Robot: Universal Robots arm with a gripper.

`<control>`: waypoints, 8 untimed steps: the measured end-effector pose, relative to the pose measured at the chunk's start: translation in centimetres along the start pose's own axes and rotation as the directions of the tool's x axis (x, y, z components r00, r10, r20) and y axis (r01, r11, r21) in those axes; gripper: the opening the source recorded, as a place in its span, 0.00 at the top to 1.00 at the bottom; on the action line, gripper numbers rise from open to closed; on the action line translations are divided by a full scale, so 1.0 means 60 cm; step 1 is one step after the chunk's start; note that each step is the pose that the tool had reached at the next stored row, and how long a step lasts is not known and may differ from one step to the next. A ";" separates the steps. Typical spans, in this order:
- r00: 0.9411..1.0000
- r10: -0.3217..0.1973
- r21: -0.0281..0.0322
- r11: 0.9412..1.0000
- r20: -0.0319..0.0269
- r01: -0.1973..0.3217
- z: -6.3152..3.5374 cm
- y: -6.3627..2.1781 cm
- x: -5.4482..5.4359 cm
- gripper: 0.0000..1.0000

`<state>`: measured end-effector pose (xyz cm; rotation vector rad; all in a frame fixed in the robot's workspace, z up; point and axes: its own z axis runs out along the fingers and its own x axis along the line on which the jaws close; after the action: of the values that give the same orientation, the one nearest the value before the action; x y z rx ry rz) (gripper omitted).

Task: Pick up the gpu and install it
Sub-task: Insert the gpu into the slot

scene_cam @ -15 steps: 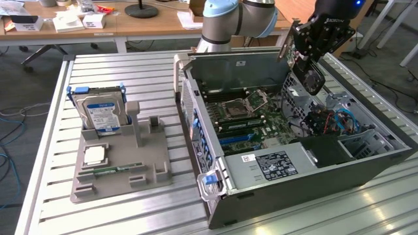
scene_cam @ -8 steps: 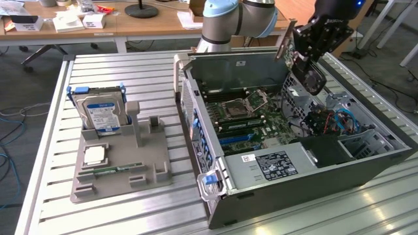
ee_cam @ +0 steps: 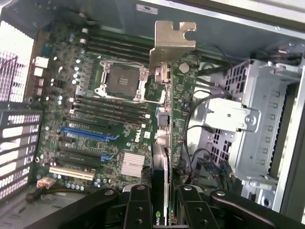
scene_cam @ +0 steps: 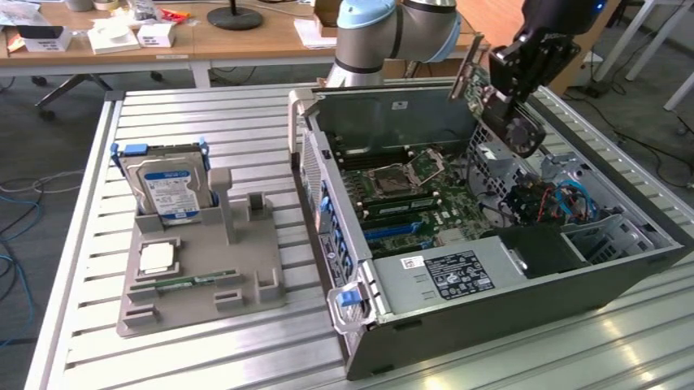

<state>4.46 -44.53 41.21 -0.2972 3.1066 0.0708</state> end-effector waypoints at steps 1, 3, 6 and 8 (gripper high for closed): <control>1.000 -0.018 0.000 1.000 -0.001 0.018 0.000 0.000 0.000 0.74; 0.999 -0.054 -0.001 0.999 -0.002 0.054 0.001 0.000 0.000 0.74; 0.994 -0.108 -0.003 0.994 -0.004 0.108 0.002 0.000 0.000 0.74; 0.990 -0.144 -0.004 0.990 -0.006 0.144 0.002 0.000 0.000 0.74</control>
<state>4.46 -44.53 41.07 -0.5209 3.0803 0.0729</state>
